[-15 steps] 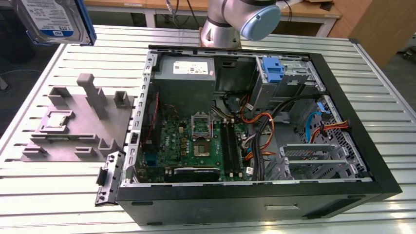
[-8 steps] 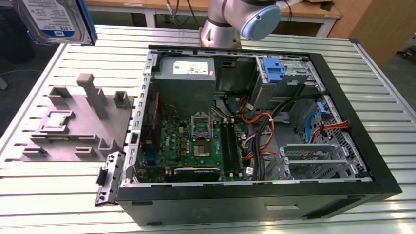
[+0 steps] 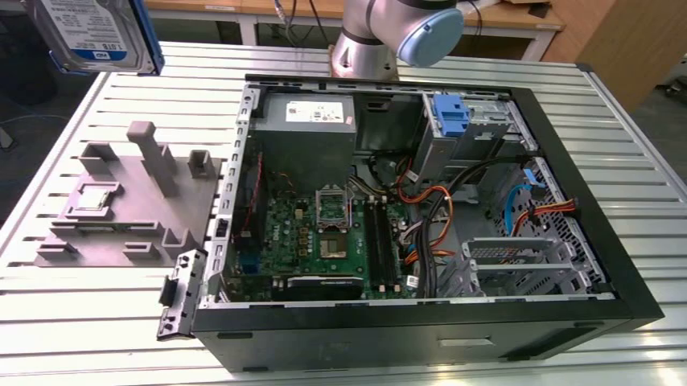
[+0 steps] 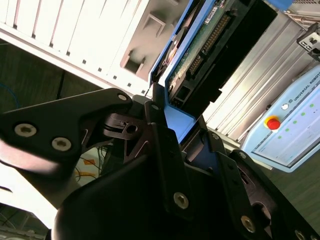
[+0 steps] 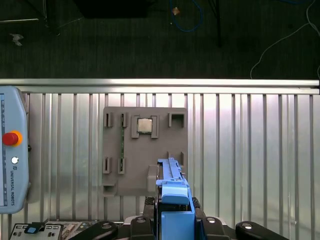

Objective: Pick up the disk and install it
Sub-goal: 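Pick up the disk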

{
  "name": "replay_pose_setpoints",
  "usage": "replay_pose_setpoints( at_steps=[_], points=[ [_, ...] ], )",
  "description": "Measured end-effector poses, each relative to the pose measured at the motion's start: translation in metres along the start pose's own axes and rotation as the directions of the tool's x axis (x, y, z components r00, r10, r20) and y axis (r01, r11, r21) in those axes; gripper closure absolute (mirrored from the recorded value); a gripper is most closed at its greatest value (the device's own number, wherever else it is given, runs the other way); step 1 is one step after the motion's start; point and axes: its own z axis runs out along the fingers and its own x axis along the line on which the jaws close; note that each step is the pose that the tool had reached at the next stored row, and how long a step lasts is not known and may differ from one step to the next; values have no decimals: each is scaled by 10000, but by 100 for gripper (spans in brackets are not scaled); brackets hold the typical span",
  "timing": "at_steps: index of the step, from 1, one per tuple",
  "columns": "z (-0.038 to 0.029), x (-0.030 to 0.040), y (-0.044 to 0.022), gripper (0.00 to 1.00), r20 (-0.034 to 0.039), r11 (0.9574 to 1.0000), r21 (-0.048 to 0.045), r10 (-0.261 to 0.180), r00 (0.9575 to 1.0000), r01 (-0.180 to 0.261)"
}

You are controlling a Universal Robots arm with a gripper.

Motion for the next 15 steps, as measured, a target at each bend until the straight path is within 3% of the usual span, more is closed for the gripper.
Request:
replay_pose_setpoints(
  at_steps=[15],
  points=[
    [-2, -1, -99, 64, -1, 10000, -1, 0, 10000, 0]
  ],
)
